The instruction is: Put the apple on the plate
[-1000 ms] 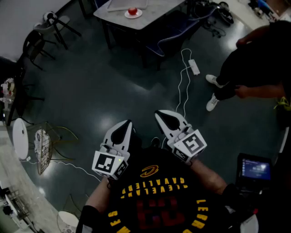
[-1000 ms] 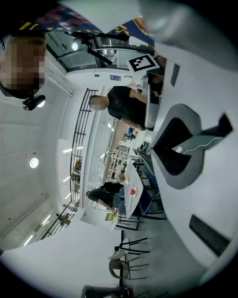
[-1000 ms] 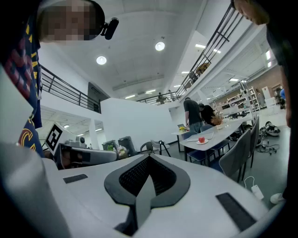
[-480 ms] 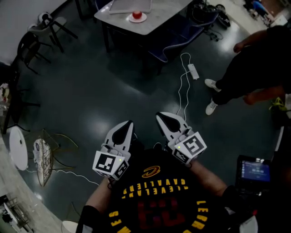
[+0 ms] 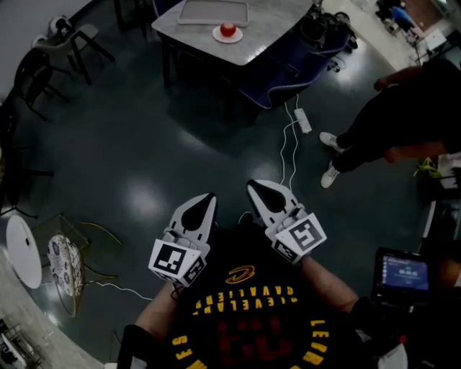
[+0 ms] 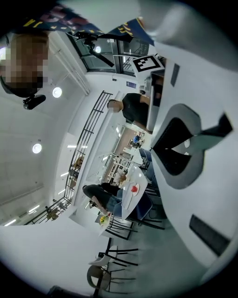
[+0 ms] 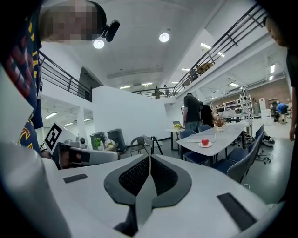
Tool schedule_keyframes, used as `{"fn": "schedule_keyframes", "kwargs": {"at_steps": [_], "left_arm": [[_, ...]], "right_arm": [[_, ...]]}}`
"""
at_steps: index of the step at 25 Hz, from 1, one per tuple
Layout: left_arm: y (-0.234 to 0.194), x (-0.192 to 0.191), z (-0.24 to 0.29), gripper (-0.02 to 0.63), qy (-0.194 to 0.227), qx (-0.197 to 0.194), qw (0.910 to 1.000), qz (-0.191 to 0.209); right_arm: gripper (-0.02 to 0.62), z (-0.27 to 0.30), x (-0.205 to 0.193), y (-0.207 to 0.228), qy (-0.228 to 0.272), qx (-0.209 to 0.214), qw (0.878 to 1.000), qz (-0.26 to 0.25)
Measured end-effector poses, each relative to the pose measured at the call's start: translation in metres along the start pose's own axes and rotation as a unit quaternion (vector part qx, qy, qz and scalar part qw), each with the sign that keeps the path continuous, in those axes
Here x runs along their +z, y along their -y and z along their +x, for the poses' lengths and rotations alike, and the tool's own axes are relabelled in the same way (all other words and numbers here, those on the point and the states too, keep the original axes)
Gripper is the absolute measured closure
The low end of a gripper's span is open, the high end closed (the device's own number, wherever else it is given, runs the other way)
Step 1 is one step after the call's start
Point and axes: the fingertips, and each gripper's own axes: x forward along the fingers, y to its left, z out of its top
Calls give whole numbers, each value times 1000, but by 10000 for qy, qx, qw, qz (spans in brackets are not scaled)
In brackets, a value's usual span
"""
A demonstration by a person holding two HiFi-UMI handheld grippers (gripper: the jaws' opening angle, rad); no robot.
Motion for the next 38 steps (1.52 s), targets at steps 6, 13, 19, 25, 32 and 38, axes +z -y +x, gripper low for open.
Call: {"fn": "schedule_keyframes", "kwargs": {"at_steps": [6,13,19,25,32,38], "left_arm": [[-39,18,7,604,93,72,9999,-91],[-89,44,45,604,200,428,9989,78],[-106,63,115,604,4,418,9991,121],[-128,86,181,577,31,683,9976,146],[-146,103,244,546,18,953,9954,73],[-175,101,270,540,-144,969,9951,-166]], "right_arm": [[588,45,17,-1,219,164,9995,124],[588,104,20,41,107,435,9988,195],[588,145,42,104,76,558,9977,382],[586,166,54,177,53,541,9967,599],[586,188,67,242,35,646,9950,767],[548,218,65,268,-84,673,9925,1016]]}}
